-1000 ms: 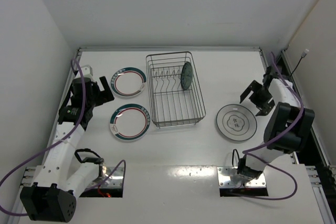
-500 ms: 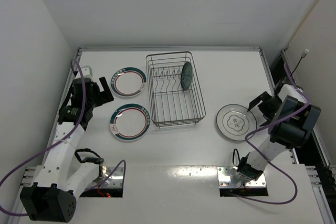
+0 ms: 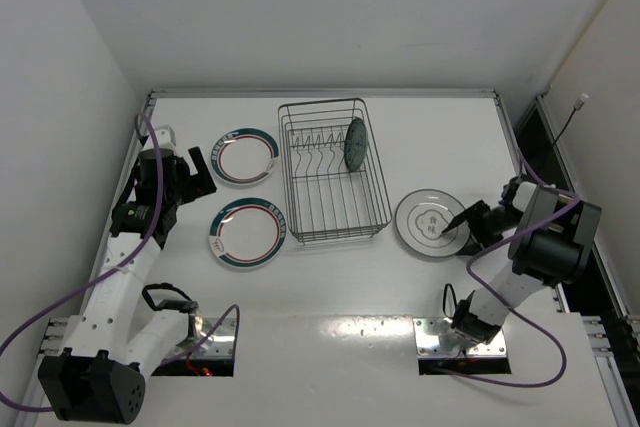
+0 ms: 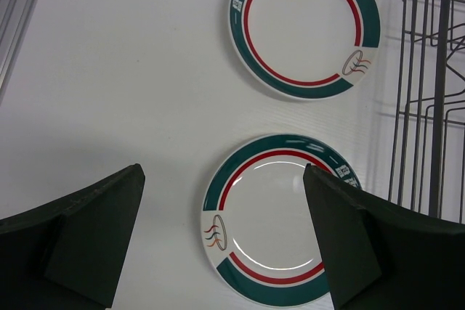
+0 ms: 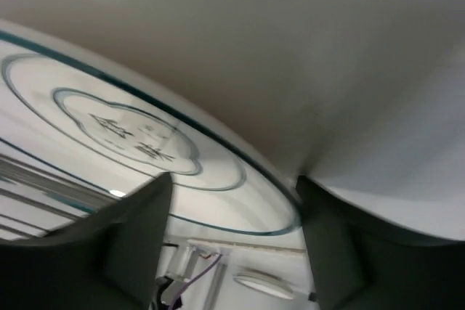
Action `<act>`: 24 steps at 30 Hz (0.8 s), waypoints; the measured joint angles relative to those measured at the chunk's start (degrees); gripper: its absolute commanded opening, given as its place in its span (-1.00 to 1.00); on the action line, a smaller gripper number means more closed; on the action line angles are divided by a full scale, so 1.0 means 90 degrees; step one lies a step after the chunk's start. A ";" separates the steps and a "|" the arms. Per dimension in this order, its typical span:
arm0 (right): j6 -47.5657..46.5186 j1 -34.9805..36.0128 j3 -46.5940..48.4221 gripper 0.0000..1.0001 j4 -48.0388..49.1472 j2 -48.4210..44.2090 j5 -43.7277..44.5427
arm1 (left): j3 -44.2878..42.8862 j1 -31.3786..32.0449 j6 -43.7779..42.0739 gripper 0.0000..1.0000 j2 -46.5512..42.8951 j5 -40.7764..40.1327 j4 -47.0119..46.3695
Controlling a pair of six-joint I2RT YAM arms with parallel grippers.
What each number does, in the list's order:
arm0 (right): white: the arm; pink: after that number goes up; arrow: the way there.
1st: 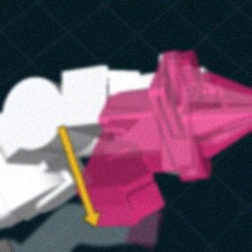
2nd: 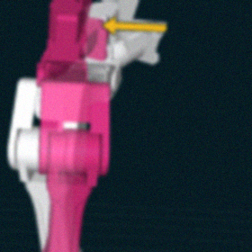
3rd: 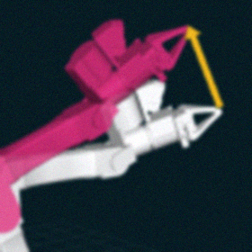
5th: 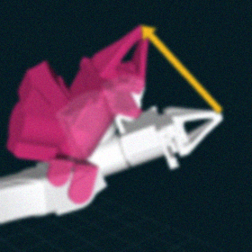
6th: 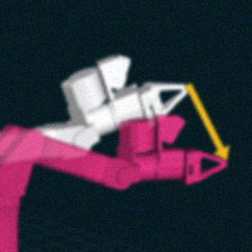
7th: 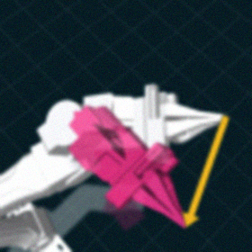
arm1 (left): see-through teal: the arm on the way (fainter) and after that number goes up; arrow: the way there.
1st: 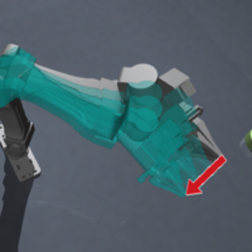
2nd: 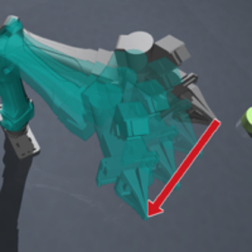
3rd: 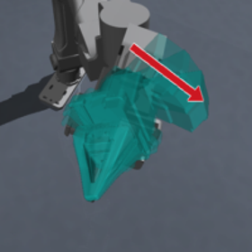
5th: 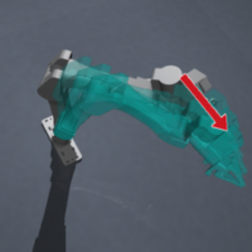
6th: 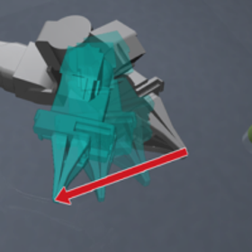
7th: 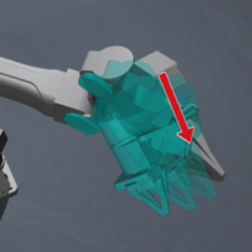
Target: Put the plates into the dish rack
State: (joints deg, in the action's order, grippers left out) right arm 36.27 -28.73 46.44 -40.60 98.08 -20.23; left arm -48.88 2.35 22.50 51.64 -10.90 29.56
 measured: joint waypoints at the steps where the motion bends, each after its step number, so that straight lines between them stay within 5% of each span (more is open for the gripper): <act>1: -0.0012 0.0029 -0.0005 -0.11 0.0090 0.0000 -0.0095 | 0.0000 0.0000 -0.0002 0.79 0.0000 0.0000 0.0000; 3: 0.0024 0.0092 -0.0005 -0.90 0.0328 0.0000 -0.0245 | 0.0000 0.0000 -0.0002 0.79 0.0000 -0.0002 0.0000; 4: 0.0036 0.0100 -0.0005 -1.00 0.0442 0.0000 -0.0318 | 0.0000 0.0000 -0.0002 0.79 0.0000 -0.0005 0.0000; 15: 0.0549 0.0238 0.0338 -1.00 0.1100 0.0012 -0.1260 | 0.0000 0.0000 0.0000 0.79 0.0044 -0.0056 0.0002; 24: 0.1030 0.1341 0.3320 -1.00 0.0872 -0.0350 -0.0070 | 0.0000 0.0000 0.0000 0.79 0.0119 -0.0029 0.0005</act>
State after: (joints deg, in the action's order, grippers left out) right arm 45.54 -16.67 76.31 -32.75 94.94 -20.86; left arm -48.88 2.35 22.50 52.71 -11.16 29.61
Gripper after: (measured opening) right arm 0.052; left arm 0.894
